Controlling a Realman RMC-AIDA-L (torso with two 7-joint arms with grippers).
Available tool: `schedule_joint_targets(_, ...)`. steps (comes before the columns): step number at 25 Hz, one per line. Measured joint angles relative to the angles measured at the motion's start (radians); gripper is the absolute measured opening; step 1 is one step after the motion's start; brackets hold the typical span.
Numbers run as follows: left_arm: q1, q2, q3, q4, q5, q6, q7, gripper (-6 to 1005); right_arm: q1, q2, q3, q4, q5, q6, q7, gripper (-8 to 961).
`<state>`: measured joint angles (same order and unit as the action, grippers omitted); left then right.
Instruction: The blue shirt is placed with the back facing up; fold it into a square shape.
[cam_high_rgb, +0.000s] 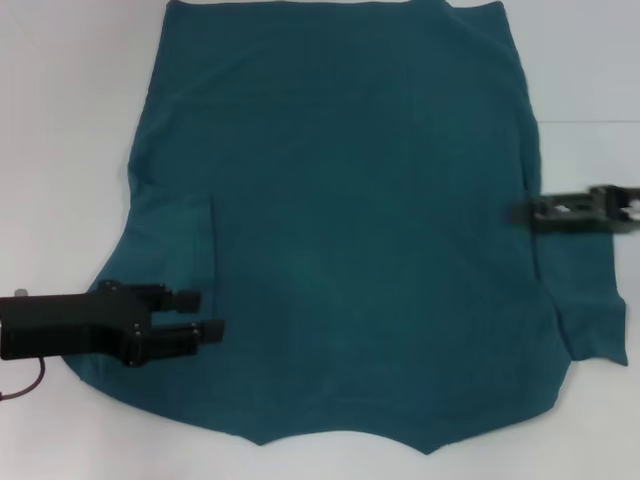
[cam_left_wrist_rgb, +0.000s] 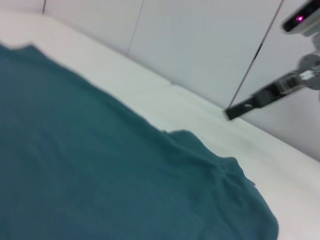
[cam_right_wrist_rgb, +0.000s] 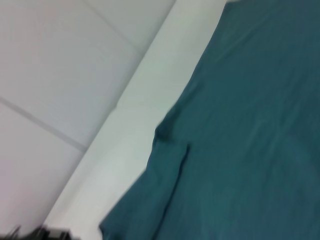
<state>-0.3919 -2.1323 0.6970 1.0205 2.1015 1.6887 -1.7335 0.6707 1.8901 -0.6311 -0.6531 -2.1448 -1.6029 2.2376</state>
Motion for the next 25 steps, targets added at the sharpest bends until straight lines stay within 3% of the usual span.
schedule_joint_targets(3,-0.015,0.008,-0.025,-0.017,0.015,-0.005,-0.093,612,-0.035,-0.04,0.003,-0.038,-0.052,-0.08,0.092,894)
schedule_joint_targets(9,-0.026,0.001,-0.037,-0.031,0.013,-0.065,-0.136,612,-0.111,-0.074,0.055,-0.141,-0.198,-0.091,0.268,894)
schedule_joint_targets(14,-0.046,-0.001,-0.036,-0.058,0.012,-0.1,-0.141,611,-0.123,-0.073,0.123,-0.141,-0.268,-0.082,0.304,893)
schedule_joint_targets(25,-0.045,-0.013,-0.038,-0.068,0.013,-0.143,-0.146,611,-0.137,-0.057,0.123,-0.067,-0.269,0.027,0.321,893)
